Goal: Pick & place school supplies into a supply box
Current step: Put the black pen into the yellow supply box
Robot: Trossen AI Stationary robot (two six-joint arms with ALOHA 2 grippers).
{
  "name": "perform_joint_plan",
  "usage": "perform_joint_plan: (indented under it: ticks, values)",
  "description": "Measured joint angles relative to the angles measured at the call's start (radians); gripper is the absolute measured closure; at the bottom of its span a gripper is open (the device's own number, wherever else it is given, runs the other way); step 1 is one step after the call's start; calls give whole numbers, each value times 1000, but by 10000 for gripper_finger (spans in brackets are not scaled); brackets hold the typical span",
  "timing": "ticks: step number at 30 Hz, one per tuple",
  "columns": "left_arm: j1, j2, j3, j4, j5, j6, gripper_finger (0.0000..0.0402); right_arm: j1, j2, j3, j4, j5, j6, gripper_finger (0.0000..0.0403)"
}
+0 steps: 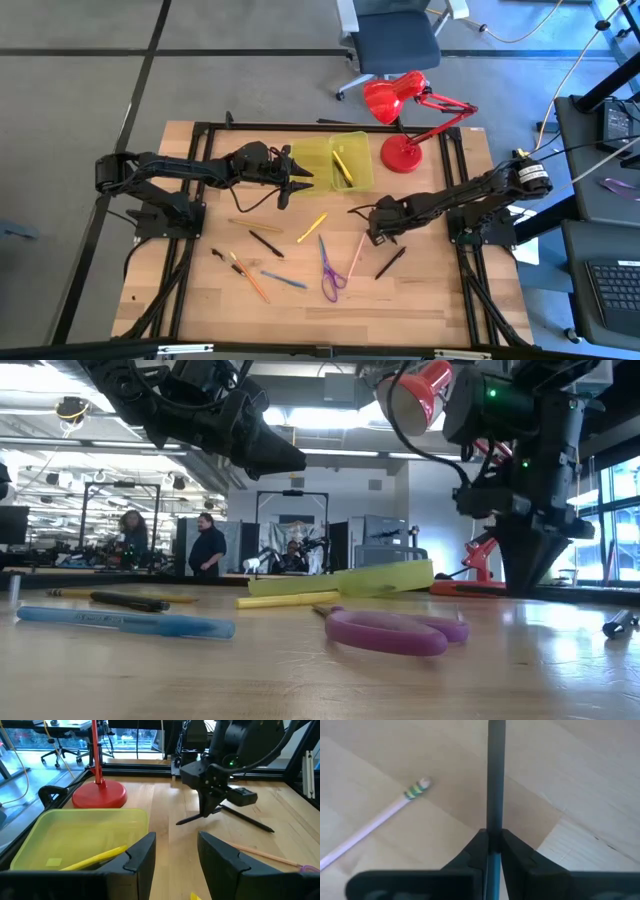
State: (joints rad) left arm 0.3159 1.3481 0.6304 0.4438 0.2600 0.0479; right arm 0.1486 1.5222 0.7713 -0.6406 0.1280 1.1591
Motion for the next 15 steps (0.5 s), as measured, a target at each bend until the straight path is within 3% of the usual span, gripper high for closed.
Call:
perform_joint_plan:
  ticks: [7, 15]
  values:
    - [0, 0, 0, 0, 0, 0, 263, 0, -17, 98, 7, -15, -134, 361]
    - [0, 0, 0, -7, 0, 0, 263, -67, -20, 263, 7, 190, -333, 360]
